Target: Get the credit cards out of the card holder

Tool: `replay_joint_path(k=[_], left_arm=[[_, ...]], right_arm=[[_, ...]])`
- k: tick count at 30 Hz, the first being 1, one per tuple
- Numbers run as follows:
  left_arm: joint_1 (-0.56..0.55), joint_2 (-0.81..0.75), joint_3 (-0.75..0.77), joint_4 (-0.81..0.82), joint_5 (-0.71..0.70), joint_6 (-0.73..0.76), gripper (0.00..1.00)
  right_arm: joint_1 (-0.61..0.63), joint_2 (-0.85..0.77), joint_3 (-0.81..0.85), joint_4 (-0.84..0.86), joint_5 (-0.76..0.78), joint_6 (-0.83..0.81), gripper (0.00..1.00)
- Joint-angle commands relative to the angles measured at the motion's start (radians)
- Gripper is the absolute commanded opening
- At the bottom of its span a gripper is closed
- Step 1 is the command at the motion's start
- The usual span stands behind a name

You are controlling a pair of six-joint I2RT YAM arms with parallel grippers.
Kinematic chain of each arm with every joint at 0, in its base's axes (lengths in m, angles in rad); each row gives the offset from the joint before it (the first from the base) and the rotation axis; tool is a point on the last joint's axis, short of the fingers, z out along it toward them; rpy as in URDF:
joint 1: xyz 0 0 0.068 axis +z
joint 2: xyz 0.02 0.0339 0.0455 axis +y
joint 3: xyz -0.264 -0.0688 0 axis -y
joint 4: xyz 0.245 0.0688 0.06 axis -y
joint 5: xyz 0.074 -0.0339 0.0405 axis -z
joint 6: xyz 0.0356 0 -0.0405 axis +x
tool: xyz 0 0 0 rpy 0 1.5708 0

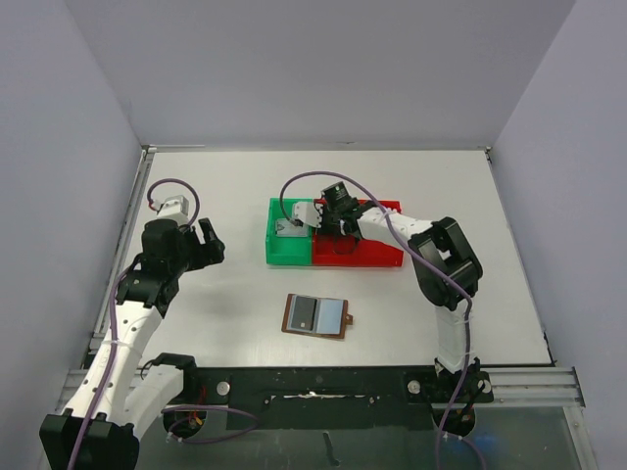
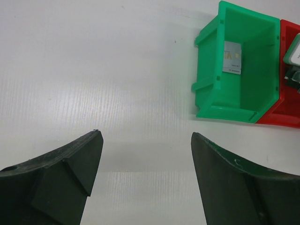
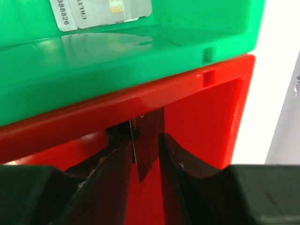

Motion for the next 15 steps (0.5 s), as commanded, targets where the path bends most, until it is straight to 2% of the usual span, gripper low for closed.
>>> replay_joint_path(k=[1,6,9,15], left_arm=[[0.004,0.001,0.008,0.070,0.023,0.014,0.75],[0.004,0.010,0.009,0.069,0.036,0.016,0.75],[0.004,0.012,0.009,0.069,0.044,0.016,0.75],[0.004,0.021,0.011,0.070,0.055,0.017,0.75]], right_arm=[[-0.005,0.015,0.036,0.001,-0.011,0.031,0.31],[-0.006,0.017,0.049,-0.008,-0.013,0.043,0.33],[-0.006,0.017,0.059,-0.020,-0.023,0.049,0.39],[-0.010,0.005,0.070,-0.030,-0.053,0.070,0.40]])
